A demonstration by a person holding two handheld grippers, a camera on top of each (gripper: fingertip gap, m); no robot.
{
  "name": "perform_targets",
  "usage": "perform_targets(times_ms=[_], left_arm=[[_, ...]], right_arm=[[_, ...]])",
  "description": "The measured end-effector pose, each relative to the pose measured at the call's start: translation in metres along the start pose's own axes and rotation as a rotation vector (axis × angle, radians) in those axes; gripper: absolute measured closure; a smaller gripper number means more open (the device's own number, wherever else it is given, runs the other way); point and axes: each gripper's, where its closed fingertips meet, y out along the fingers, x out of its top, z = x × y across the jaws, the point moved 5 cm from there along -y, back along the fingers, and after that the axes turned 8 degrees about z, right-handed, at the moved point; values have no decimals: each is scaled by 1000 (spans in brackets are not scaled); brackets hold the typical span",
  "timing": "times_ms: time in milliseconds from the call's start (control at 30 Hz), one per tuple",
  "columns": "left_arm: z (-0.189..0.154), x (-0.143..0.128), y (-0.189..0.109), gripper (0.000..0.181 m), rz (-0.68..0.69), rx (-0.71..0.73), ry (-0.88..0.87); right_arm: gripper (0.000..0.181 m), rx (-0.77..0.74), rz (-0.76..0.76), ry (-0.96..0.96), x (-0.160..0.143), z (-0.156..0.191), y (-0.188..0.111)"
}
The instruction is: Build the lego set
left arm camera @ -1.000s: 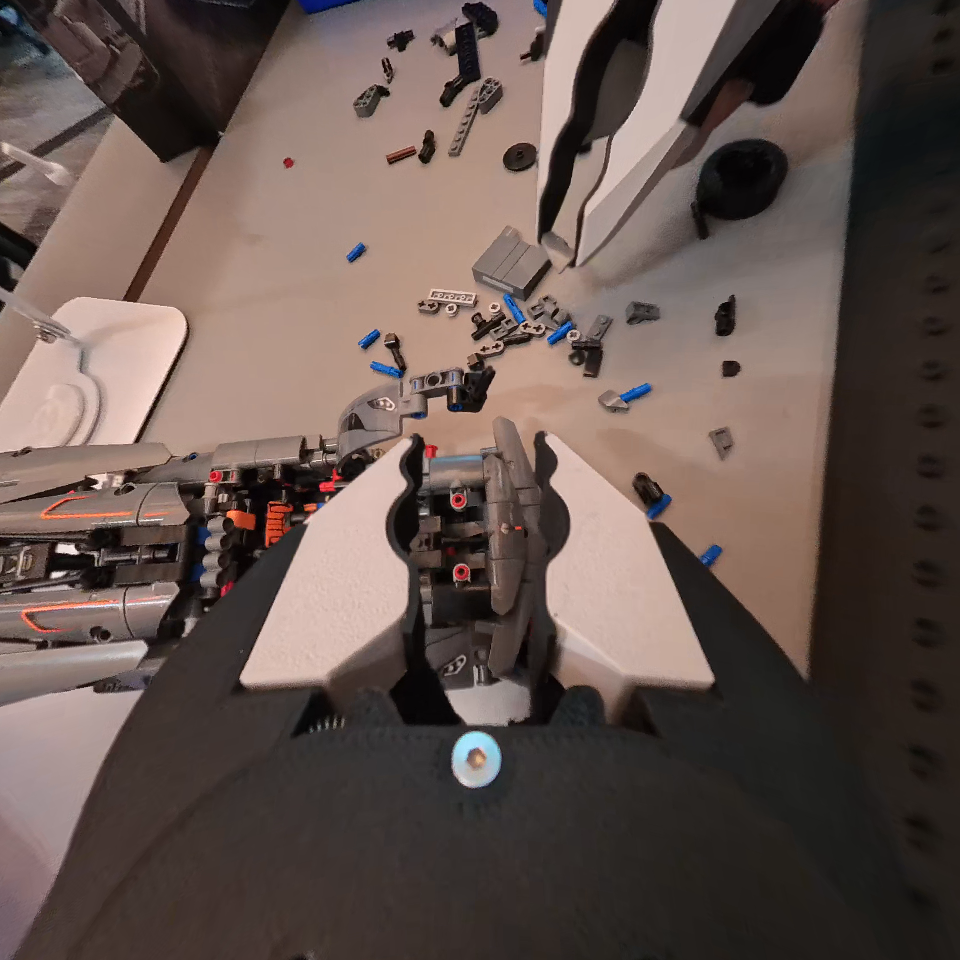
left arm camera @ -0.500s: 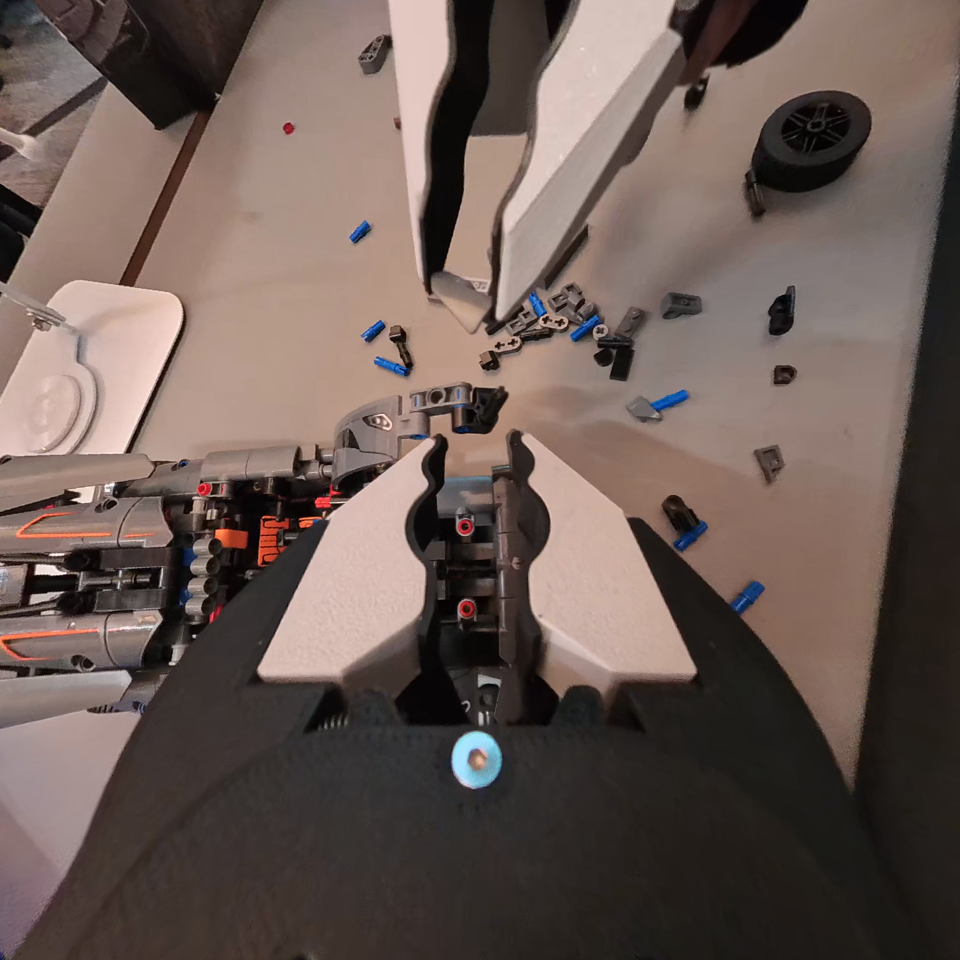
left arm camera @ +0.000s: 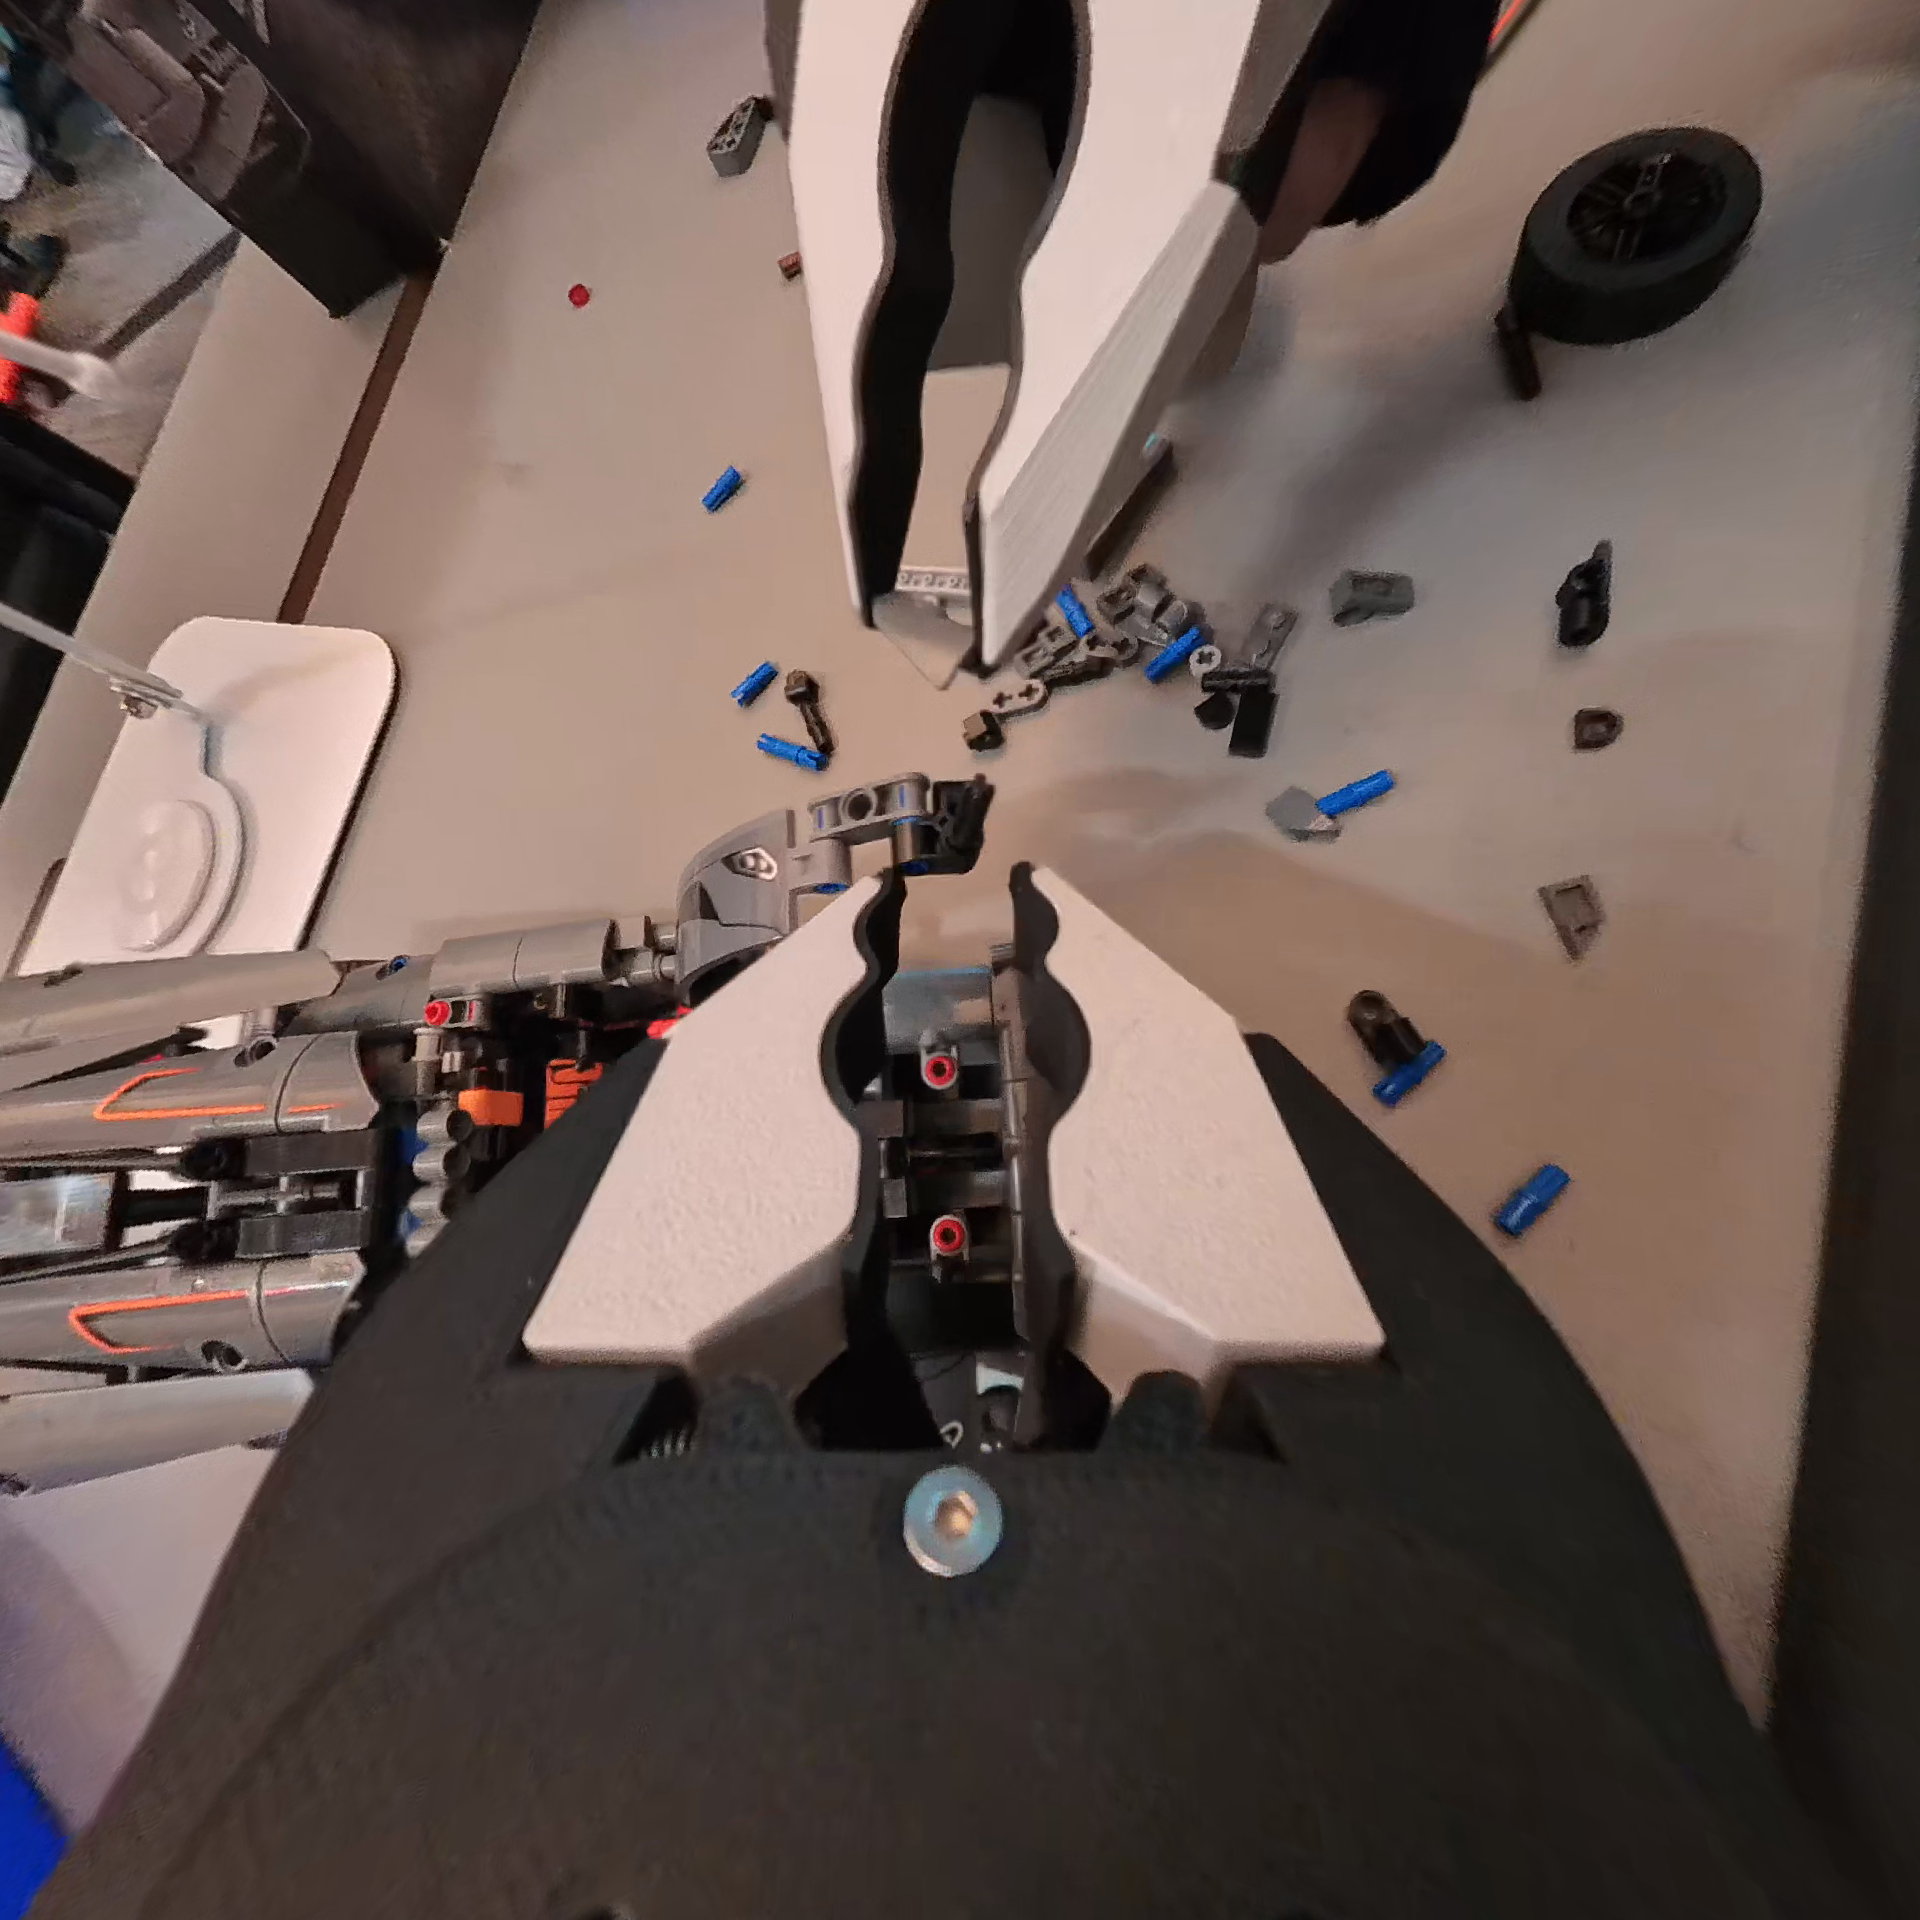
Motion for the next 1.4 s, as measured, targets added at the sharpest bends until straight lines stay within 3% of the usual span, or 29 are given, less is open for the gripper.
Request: perform_targets(times_ms=[267, 667, 800, 1033, 1267, 1400], left_arm=[[2, 0, 1, 170, -3, 17, 4], [1, 1, -3, 159, -73, -106, -76], [4, 2, 0, 169, -66, -67, -80], [6, 5, 2, 171, -40, -3, -43], [5, 4, 5, 181, 73, 215, 163], [3, -2, 7, 181, 129, 250, 229]], right_arm=[[161, -5, -12, 27, 0, -3, -2], [161, 96, -24, 85, -4, -1, 0], [161, 99, 13, 64, -8, 2, 6], [161, 79, -16, 51, -5, -1, 3], [161, 30, 51, 5, -11, 0, 9], [161, 35, 35, 17, -10, -1, 8]])
